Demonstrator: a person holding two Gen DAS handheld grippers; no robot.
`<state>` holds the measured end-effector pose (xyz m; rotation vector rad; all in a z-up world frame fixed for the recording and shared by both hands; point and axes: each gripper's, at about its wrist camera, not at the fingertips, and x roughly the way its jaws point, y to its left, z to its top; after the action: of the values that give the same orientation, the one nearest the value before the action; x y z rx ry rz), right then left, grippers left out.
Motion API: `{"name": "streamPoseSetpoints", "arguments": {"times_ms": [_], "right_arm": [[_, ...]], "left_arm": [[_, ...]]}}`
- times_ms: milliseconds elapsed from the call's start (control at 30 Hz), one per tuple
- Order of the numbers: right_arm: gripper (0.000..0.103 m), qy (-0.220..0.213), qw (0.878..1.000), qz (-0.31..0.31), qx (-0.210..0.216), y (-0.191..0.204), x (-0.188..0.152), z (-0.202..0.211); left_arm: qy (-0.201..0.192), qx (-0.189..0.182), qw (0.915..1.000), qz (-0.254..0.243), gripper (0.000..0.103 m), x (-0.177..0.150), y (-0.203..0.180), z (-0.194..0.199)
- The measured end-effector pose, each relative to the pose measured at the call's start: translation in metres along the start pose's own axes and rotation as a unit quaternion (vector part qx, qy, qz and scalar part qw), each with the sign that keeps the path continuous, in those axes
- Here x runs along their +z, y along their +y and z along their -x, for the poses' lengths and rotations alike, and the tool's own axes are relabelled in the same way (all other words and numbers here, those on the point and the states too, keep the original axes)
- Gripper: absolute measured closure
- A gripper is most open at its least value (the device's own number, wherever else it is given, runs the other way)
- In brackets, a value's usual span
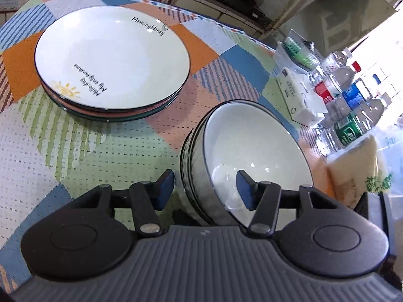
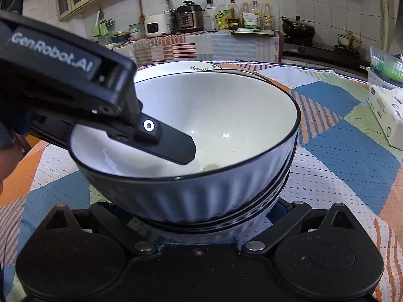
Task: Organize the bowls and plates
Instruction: 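Grasp the rim of the bowl stack with the left gripper and lift it, then carry the bowl stack with the left gripper over the plate stack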
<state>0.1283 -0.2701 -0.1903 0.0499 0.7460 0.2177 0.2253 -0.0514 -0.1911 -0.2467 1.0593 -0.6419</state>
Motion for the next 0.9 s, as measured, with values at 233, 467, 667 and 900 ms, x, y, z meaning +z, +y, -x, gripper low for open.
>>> {"name": "streamPoseSetpoints", "arguments": {"times_ms": [233, 467, 667, 900], "right_arm": [[0.002, 0.009, 1.000, 0.019, 0.019, -0.005, 0.007, -0.003], [0.003, 0.013, 0.999, 0.026, 0.039, -0.009, 0.007, 0.007], [0.003, -0.007, 0.999, 0.028, 0.041, -0.001, 0.008, 0.019], [0.003, -0.033, 0.997, 0.042, 0.055, 0.012, 0.021, 0.041]], "left_arm": [[0.026, 0.003, 0.9996, -0.007, 0.056, 0.001, -0.001, -0.003], [0.034, -0.005, 0.9994, -0.008, 0.056, -0.006, -0.004, 0.003], [0.022, -0.001, 0.9996, -0.019, 0.056, -0.005, -0.010, 0.024], [0.019, 0.001, 0.9991, -0.038, 0.056, 0.005, -0.020, 0.063]]}}
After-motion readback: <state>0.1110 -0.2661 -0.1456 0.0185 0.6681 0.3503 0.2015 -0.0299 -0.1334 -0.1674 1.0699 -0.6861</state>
